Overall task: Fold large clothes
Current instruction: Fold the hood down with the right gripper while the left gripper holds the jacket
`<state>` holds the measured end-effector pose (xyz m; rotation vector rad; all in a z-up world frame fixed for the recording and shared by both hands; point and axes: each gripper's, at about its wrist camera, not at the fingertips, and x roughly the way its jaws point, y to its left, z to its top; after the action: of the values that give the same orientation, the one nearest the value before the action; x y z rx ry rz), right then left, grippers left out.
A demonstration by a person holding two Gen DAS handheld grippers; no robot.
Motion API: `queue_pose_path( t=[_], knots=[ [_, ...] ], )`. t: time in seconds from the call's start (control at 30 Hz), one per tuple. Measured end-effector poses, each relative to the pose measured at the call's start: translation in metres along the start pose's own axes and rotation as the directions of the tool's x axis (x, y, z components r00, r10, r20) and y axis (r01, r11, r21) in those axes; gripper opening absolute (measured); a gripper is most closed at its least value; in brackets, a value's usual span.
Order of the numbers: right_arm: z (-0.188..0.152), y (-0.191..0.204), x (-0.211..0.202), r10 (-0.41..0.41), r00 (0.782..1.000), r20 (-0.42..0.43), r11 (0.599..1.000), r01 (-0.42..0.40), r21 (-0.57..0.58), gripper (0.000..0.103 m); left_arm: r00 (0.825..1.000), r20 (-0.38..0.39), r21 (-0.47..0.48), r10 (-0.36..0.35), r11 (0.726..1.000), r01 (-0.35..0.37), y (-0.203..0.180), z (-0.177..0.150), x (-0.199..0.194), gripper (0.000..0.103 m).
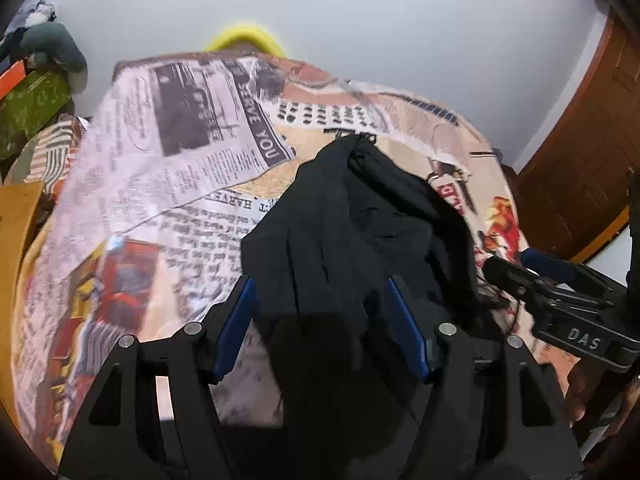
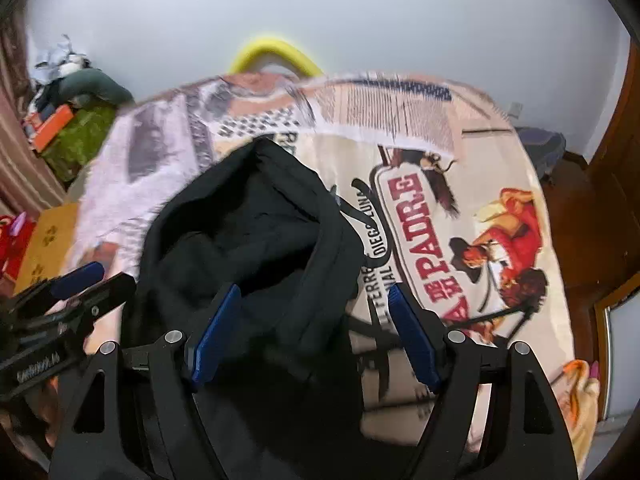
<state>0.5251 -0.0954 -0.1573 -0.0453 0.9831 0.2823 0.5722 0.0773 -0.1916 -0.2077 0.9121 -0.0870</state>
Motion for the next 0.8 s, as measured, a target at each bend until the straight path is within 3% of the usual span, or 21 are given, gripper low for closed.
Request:
queue_pose_path(
  t=[0.1, 0.2, 0.27, 0.3, 0.37, 0.47, 0.6, 0.8],
  knots=[
    [0.003, -0.007, 0.035, -0.06, 0.997, -0.053, 0.997, 0.063, 0.052, 0.073, 1.0, -0.005, -0.029, 0.01, 1.0, -0.01, 0.004, 0.001, 0.024, 0.063],
    [0.001, -0.013, 0.06, -0.035, 0.994, -0.106, 0.996, 0.042, 0.072, 0.067, 1.0, -0.006, -0.05, -0.027, 0.998, 0.026, 0.007, -0.002, 0.038, 0.046],
    [-0.002, -0.016, 0.067, 0.018, 0.993, -0.12, 0.996, -0.007, 0.084, 0.044, 1.0, -0.008, -0.03, -0.027, 0.999, 0.027, 0.004, -0.004, 0.043, 0.034],
    [-0.004, -0.017, 0.069, 0.057, 0.989, -0.137, 0.994, -0.044, 0.097, 0.027, 0.999, -0.008, -0.005, -0.031, 1.0, 0.031, 0.0, -0.006, 0.043, 0.024],
    [-0.005, -0.017, 0.066, 0.066, 0.988, -0.137, 0.993, -0.051, 0.107, 0.019, 1.0, 0.001, 0.032, -0.005, 0.999, 0.005, -0.008, -0.008, 0.04, 0.019],
    [-0.004, -0.012, 0.041, 0.051, 0.995, -0.091, 0.997, -0.046, 0.056, 0.012, 0.999, 0.026, 0.076, 0.027, 0.997, -0.029, -0.017, -0.008, 0.023, 0.016],
    [-0.004, -0.003, -0.014, 0.069, 0.997, -0.027, 0.998, -0.069, -0.011, 0.011, 0.998, 0.05, 0.05, -0.025, 0.998, 0.023, -0.017, -0.008, -0.026, 0.015],
    [-0.031, 0.022, -0.097, 0.077, 0.997, 0.016, 0.99, -0.074, -0.12, 0.011, 0.997, 0.076, 0.097, -0.028, 0.995, 0.021, -0.029, -0.032, -0.106, 0.013]
  ],
)
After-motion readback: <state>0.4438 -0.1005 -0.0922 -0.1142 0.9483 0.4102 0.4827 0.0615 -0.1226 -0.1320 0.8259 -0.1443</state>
